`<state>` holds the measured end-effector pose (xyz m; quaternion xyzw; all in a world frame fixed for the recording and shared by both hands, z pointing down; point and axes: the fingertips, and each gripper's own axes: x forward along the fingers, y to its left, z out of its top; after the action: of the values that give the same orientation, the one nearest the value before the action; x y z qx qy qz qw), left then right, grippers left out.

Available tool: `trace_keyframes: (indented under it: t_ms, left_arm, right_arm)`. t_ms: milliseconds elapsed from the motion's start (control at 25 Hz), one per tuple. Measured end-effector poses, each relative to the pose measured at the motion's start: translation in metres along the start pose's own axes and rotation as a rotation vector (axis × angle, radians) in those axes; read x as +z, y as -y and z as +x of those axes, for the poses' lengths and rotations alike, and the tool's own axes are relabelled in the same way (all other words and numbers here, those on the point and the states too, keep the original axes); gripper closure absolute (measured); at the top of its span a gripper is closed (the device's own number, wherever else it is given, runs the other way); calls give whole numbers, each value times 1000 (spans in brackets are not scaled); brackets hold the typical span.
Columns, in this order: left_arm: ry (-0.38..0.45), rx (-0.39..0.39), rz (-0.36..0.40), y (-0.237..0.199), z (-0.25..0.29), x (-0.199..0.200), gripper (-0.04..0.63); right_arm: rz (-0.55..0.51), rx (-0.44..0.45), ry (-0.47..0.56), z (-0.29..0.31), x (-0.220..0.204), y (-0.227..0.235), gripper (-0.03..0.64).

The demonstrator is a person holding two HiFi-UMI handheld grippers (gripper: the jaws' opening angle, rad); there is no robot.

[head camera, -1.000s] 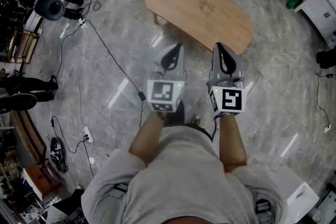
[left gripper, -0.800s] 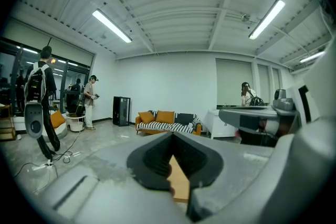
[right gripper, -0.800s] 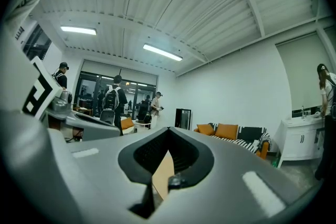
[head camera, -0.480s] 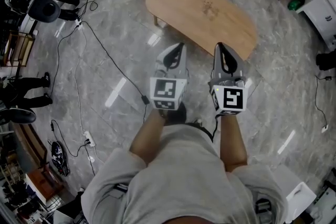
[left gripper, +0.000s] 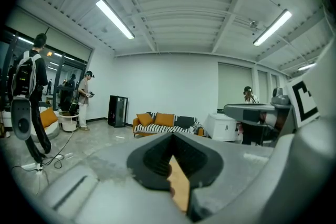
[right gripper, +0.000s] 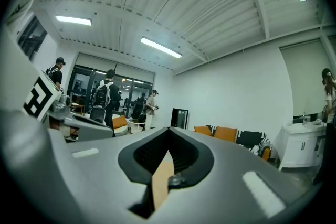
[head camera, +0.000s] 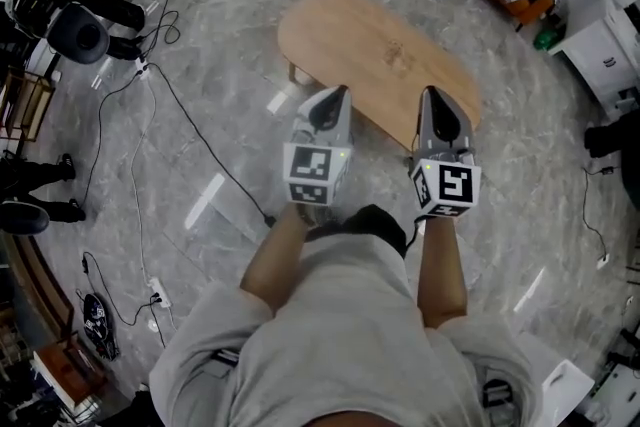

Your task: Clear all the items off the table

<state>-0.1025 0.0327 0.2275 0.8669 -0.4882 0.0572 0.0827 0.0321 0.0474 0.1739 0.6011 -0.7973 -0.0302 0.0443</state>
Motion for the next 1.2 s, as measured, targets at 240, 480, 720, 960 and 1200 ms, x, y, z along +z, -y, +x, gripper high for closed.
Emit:
trace_keyframes:
  t_ms: [240, 480, 720, 960, 1200]
  left_arm:
    - [-38, 8, -23, -25, 34, -8, 575]
    - [-69, 11, -28, -47, 81, -16, 574]
    - [-180, 1, -29, -51, 158, -47, 575]
    - [-310, -15, -104, -50, 242, -106, 575]
    - [-399, -42, -154, -51, 298, -166, 574]
  right_arm:
    - [21, 34, -27, 46, -11, 10, 611]
    - [26, 78, -73, 107, -42, 28, 611]
    - [79, 115, -210, 169, -103, 71, 611]
    - [114, 106, -331, 218, -176, 118, 611]
    - [159, 99, -435, 244, -262, 134, 611]
